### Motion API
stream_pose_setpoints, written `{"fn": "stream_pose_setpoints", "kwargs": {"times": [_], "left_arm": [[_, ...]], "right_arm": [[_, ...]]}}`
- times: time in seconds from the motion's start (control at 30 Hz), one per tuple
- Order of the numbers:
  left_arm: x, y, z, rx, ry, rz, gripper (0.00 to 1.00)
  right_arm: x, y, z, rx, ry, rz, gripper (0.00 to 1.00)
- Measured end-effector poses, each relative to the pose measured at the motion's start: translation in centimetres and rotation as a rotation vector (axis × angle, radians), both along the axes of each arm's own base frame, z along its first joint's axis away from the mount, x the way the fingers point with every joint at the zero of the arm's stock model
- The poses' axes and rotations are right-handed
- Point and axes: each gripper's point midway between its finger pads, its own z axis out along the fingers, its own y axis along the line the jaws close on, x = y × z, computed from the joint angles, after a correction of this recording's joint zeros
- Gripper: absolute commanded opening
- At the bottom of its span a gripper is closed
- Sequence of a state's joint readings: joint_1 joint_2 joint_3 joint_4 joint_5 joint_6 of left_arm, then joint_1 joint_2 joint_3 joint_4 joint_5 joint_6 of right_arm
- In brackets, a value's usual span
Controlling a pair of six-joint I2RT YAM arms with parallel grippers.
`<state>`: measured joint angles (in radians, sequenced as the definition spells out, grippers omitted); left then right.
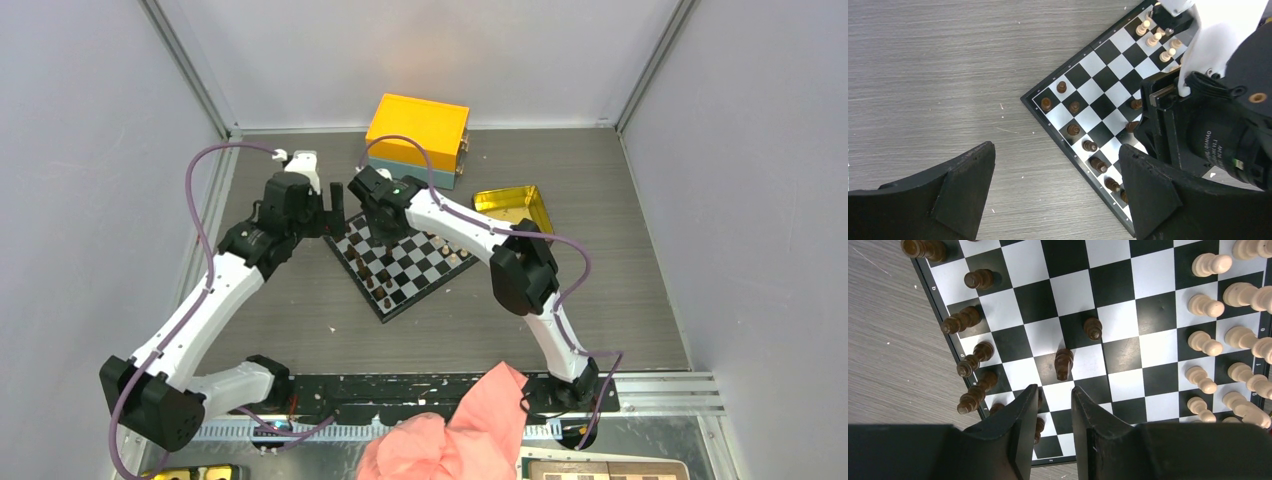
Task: Set up the chess pieces on the board
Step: Place the chess piece on the chessboard, then pick up the chess piece from the chessboard.
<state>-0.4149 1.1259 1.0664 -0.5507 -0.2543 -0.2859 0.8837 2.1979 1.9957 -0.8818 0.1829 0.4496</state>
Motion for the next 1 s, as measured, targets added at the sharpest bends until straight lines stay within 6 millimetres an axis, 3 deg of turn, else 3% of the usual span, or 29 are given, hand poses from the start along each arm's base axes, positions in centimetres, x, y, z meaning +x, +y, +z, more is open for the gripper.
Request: {"fn": "stream_pose_setpoints", "kwargs": {"times": [0.23,0.57,1.0], "left_arm": [[-0.3,0.4,1.0,-0.012,-0.032,0.013,0.93],[-0.4,0.5,0.7,-0.008,-0.023,0.013,0.93],[-0.6,0.6,0.6,-0.009,-0.024,0.012,0.93]], "right_arm": [[-0.1,0.1,-0.5,0.004,0.006,0.008,0.36],[0.0,0.6,-0.7,0.020,0.003,0.014,0.36],[0.0,0.7,-2.4,0.000,0.025,0.022,0.35]]}}
